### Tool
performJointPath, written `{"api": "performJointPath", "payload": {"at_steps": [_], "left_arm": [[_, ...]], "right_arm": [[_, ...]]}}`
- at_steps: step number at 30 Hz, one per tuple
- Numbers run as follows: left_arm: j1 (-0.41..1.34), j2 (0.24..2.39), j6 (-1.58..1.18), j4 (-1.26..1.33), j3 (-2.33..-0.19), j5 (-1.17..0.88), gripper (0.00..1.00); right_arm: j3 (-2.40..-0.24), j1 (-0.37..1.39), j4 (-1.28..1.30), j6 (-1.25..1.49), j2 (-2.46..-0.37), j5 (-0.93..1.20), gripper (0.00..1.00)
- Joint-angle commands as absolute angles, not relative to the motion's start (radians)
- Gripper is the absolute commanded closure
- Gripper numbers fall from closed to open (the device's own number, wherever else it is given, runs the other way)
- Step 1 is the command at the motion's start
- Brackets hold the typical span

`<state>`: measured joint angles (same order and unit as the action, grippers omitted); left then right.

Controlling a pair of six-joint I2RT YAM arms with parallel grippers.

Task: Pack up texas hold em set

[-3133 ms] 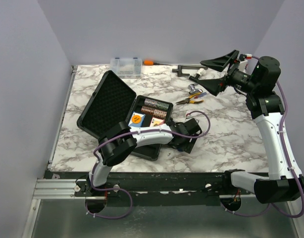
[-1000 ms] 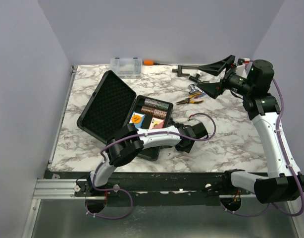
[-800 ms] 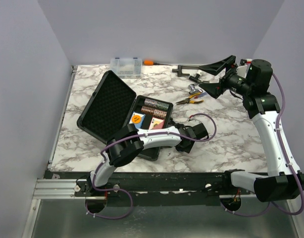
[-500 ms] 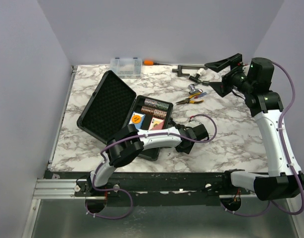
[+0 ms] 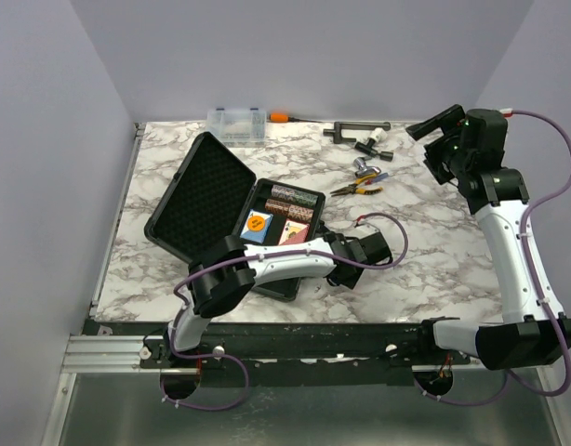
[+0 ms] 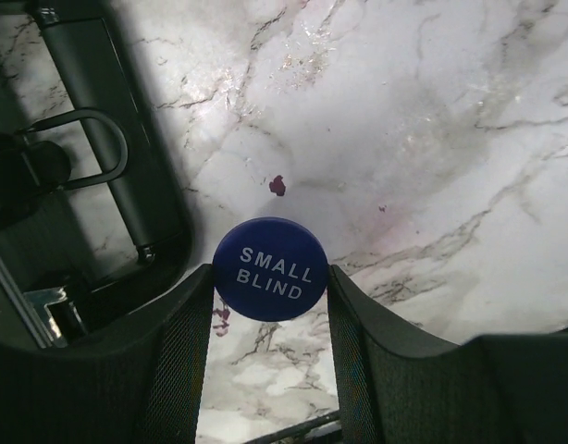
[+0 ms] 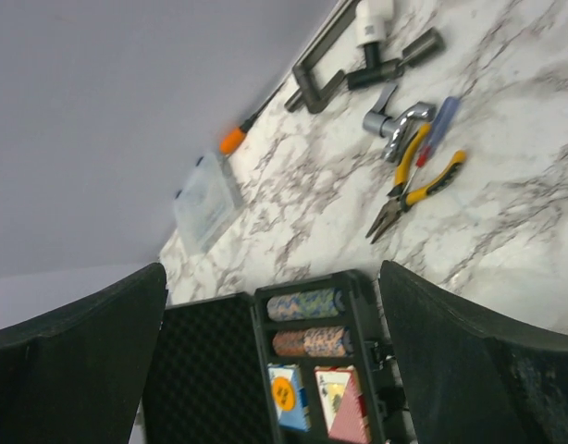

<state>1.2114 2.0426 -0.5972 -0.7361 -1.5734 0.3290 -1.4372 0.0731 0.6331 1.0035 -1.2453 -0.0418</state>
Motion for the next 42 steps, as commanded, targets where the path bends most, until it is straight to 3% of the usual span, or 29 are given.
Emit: {"api": "performJointPath", "payload": {"at_steps": [1,15,25,42], "left_arm": [[1.226,1.96,-0.593,-0.744,-1.55,0.36,0.74],[1.225,1.79,-0.566,-0.746,-1.478,0.411,0.74],[1.12,1.7,-0.545,-0.748,-1.43,0.425,0.74],[0.938,1.734,-0.518,-0.738,-1.411,0.414,0.74]], "right_arm": [[-1.418,0.077,0.652,0.881,-1.265,-0.193,0.0],[-1.313,0.077,0.583,0.739,-1.289,-0.153,0.0],[-1.27,0.077,0.551,0.738,-1.284,-0.084,0.0],[-1.19,0.077,0.509,0.698,-1.267,0.072,0.0]]}}
